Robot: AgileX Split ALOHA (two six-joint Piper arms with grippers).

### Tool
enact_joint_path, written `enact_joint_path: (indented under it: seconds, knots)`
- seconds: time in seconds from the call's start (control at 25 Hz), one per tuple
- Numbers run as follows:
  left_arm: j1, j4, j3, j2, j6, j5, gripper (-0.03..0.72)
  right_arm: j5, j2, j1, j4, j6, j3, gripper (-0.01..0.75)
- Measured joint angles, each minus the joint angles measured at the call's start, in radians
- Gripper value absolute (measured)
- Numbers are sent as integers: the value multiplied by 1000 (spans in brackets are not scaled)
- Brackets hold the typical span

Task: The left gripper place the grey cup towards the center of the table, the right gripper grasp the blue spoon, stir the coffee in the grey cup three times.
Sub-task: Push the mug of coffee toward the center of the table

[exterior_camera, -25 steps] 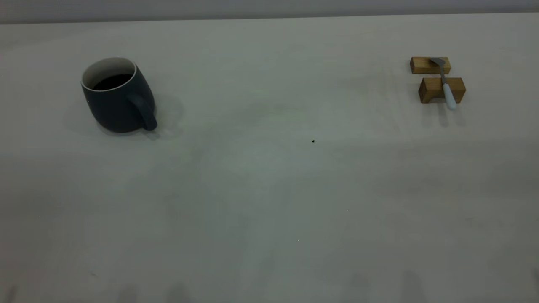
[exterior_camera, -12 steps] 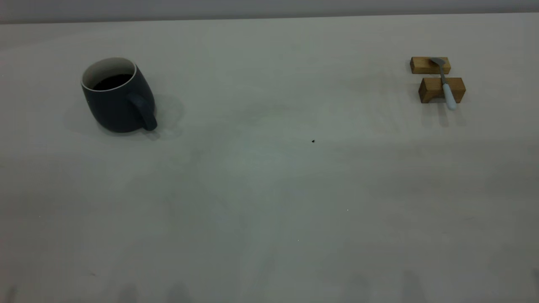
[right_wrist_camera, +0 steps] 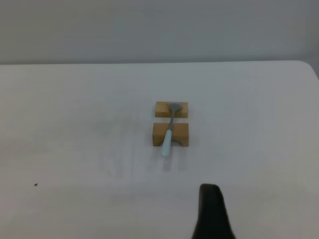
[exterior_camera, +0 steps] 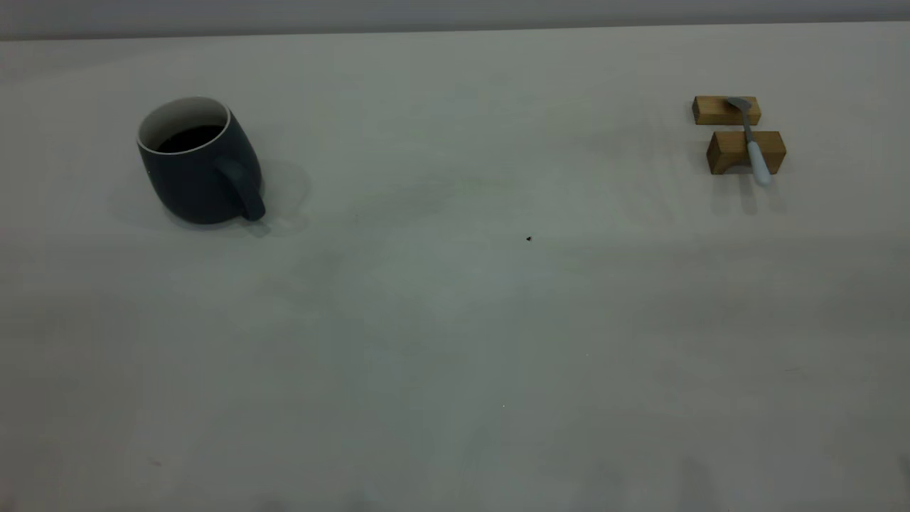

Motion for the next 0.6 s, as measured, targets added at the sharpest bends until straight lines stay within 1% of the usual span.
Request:
enact_joint_path:
  seconds: [0.12, 0.2, 0.32, 0.48, 0.6]
  knots:
    - [0, -1, -106, 52, 9, 76, 585, 0, 0, 0, 0, 0, 0, 580]
    - [0, -2, -172, 106, 13, 150, 585, 0, 0, 0, 0, 0, 0, 580]
    - [0, -18, -260, 208, 81, 212, 585, 0, 0, 0, 0, 0, 0, 580]
    - [0, -98, -352, 373, 272, 239, 585, 0, 0, 0, 0, 0, 0, 580]
    - [0, -230, -386, 486, 375, 213, 585, 0, 0, 0, 0, 0, 0, 580]
